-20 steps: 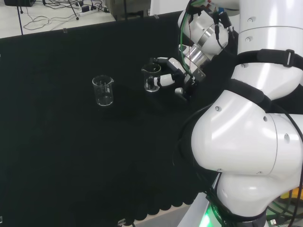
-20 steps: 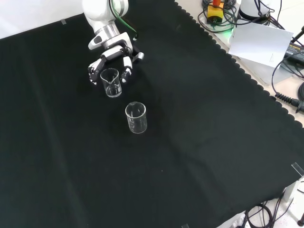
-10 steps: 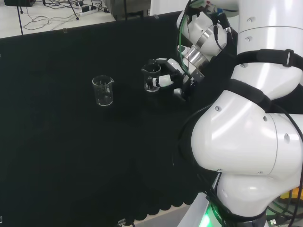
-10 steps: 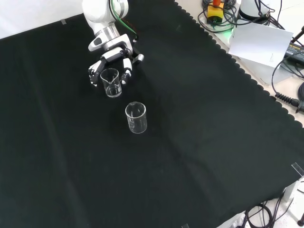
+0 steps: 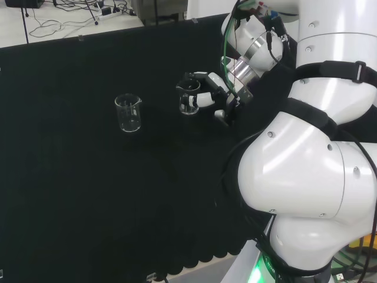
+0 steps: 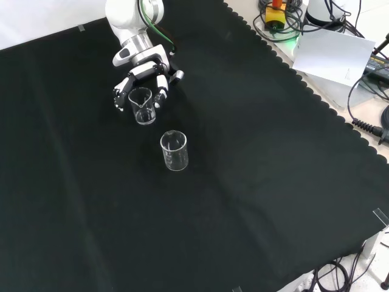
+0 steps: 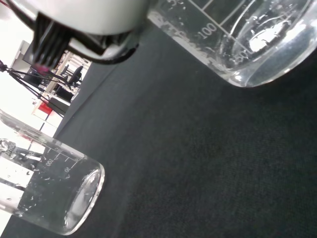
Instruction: Pick up the beaker on the right.
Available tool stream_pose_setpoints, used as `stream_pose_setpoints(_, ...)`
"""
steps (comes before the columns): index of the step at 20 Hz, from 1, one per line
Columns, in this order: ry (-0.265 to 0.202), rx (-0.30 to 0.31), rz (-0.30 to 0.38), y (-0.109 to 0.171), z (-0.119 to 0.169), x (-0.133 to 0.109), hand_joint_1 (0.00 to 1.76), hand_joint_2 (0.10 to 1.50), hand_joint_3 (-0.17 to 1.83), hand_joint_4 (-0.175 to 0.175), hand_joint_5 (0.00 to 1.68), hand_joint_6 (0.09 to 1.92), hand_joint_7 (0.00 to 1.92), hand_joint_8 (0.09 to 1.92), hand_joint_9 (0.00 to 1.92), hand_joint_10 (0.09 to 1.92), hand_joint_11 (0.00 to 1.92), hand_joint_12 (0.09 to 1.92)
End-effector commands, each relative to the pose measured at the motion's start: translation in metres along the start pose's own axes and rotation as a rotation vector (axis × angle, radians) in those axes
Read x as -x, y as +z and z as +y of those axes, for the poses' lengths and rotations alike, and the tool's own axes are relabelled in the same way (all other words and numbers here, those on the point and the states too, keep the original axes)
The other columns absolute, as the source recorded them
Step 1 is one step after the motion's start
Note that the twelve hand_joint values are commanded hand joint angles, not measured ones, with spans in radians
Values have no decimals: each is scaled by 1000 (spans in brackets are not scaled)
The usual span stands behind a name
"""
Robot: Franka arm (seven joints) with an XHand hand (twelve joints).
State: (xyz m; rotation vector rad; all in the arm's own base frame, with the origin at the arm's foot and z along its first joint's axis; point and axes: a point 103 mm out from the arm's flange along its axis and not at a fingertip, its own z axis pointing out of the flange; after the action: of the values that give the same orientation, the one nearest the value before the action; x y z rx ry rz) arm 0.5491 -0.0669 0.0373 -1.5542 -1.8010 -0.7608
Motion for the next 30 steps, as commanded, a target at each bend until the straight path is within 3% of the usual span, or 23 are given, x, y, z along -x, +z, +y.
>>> stream_pose_setpoints(1,3,12,-8,0,0,-1,925,522,581,-73,579,98,432,735,576,617,183,1357)
stream_pose_setpoints(3,15,27,-16,0,0,-2,994,529,619,-69,633,210,487,716,634,589,191,1360)
stream_pose_setpoints(6,53,53,-5,0,0,-1,1131,560,729,-62,806,691,683,694,823,537,322,1333)
stream_pose_setpoints(8,90,74,18,0,1,0,1146,759,525,-72,988,850,795,701,932,517,403,1316)
stream_pose_setpoints(9,104,83,33,1,1,0,1238,789,471,-82,1035,889,922,757,1078,510,516,1278)
stream_pose_setpoints(11,112,92,47,-1,2,0,1357,775,475,-98,1085,916,1089,820,1258,496,677,1200)
stream_pose_setpoints(15,73,78,4,-12,8,-13,1425,608,732,-164,1112,892,1242,797,1401,550,984,1014)
stream_pose_setpoints(16,58,69,-15,-17,9,-17,1422,664,637,-170,1128,847,1205,802,1368,582,1017,981)
stream_pose_setpoints(18,31,59,-45,-25,11,-26,1415,775,440,-175,1150,768,1153,792,1317,616,1055,930)
stream_pose_setpoints(20,7,49,-76,-32,11,-34,1413,811,370,-175,1163,732,1143,776,1307,617,1071,909)
stream_pose_setpoints(30,-45,-19,-191,-49,0,-76,1412,816,358,-175,1170,717,1148,761,1305,623,1091,897)
